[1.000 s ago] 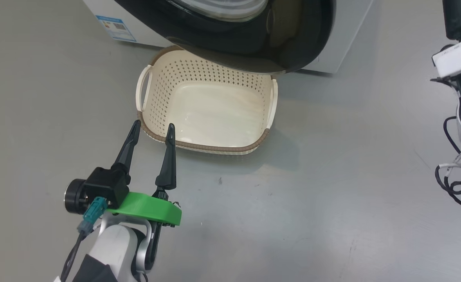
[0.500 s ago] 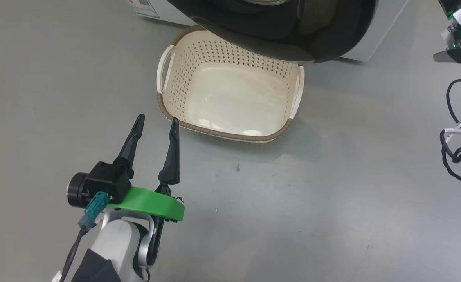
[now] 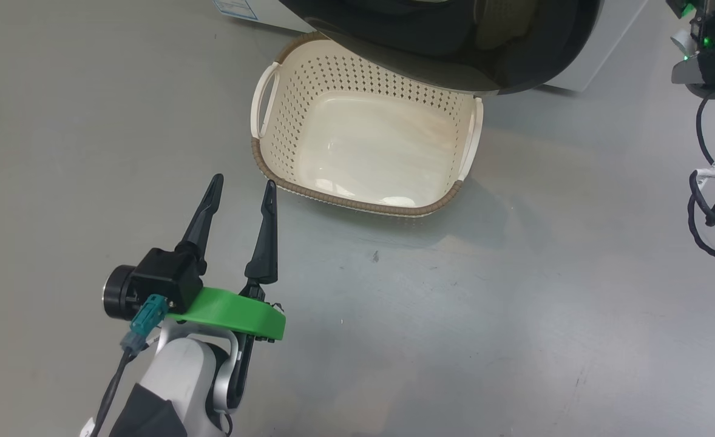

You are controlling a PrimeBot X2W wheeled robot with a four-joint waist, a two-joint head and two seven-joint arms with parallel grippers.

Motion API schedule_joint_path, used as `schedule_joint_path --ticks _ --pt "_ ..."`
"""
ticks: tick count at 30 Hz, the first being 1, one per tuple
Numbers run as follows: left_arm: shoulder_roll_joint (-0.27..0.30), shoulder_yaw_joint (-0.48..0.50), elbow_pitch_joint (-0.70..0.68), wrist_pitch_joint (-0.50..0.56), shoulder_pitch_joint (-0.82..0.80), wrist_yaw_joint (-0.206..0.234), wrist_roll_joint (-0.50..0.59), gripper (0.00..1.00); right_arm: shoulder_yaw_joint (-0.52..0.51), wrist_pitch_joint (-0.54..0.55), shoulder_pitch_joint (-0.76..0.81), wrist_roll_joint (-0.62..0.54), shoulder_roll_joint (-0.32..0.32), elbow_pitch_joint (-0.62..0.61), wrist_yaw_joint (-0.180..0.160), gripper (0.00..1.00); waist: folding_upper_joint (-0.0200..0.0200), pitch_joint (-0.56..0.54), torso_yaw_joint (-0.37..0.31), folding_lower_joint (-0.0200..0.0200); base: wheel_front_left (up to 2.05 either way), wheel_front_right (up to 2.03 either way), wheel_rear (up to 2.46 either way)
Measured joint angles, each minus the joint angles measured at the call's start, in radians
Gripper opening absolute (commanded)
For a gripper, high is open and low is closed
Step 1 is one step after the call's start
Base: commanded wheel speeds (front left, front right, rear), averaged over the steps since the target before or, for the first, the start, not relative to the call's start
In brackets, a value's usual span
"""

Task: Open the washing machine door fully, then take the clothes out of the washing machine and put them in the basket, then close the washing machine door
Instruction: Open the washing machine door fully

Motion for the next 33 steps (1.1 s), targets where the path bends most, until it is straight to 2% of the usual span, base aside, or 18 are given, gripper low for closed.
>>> schedule_joint_path --ticks 15,25,33 --pt "0.0 0.001 0.002 0.0 -0.003 0.0 0.0 1.0 0.004 0.126 -0.014 0.081 0.016 0.043 -0.073 0.0 0.0 -0.005 0.003 0.0 0.0 0.0 0.0" --pt "-0.001 -0.005 0.008 0.0 -0.003 0.0 0.003 1.0 0.001 0.192 -0.01 0.14 0.035 0.069 -0.092 0.0 0.0 -0.018 0.004 0.0 0.0 0.0 0.0" --pt "-0.001 -0.007 0.02 0.0 -0.003 0.0 0.014 1.0 0.014 0.233 0.021 0.188 0.087 0.081 -0.1 0.0 0.0 -0.041 0.0 0.0 0.0 0.0 0.0"
